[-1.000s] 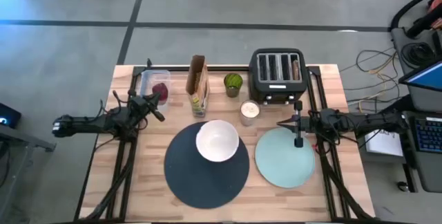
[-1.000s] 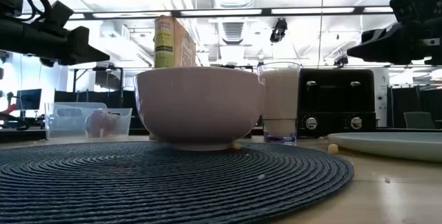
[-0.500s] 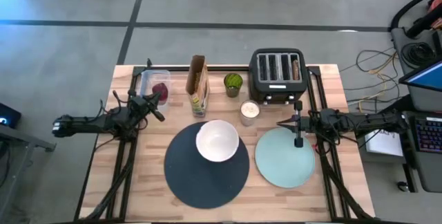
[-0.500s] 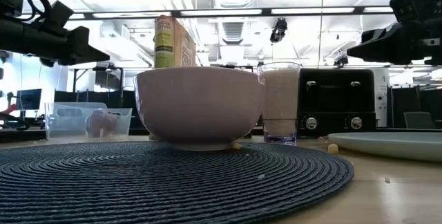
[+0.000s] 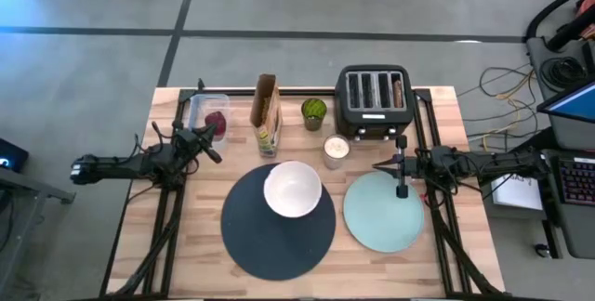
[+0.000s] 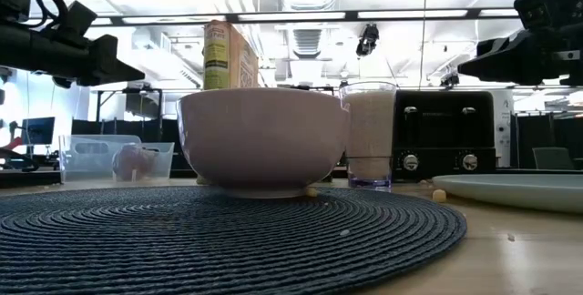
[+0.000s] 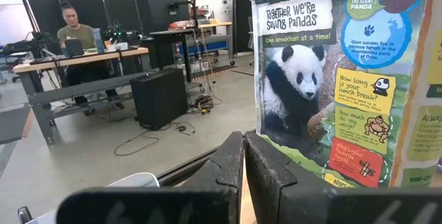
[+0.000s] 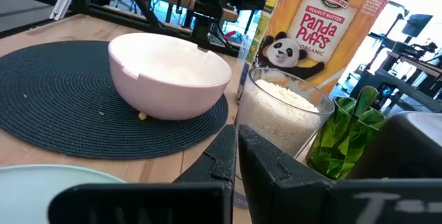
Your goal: Arrange a breakfast setting
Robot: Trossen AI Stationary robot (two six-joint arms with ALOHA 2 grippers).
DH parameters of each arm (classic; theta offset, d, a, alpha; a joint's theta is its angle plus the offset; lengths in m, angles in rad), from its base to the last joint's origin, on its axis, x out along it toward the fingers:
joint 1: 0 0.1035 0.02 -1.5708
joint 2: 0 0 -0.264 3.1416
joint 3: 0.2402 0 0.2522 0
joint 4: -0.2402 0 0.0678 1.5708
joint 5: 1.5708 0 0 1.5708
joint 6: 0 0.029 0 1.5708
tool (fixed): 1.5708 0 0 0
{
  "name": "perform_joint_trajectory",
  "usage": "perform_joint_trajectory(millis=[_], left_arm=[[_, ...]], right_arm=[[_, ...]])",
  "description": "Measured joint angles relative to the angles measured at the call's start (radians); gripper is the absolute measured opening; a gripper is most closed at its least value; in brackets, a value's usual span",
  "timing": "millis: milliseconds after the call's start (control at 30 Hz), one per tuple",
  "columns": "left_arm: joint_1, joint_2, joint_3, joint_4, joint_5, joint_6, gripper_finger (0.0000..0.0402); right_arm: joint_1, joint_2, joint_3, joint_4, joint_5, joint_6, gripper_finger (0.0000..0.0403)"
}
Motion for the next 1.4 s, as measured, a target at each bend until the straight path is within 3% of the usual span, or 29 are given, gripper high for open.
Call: perform_joint_trajectory(millis=[1033, 1167, 1300, 1400], left_arm=[[0.0, 0.0, 0.0, 0.0, 0.0, 0.0, 0.0], [0.0, 0.0, -0.002, 0.01, 0.005, -0.031, 0.0], [0.0, 0.0, -0.005, 0.104, 0.076, -0.373, 0.0], [0.0, -0.001, -0.004, 0.148, 0.142, -0.566, 0.0]], right_arm=[[0.0, 0.0, 0.0, 0.0, -0.001, 0.007, 0.0009], [0.0, 0.0, -0.001, 0.008, -0.006, 0.295, 0.0009], [0.001, 0.0, -0.002, 0.089, -0.007, 0.567, 0.0009], [0.002, 0.001, -0.002, 0.138, -0.049, 0.684, 0.0009]])
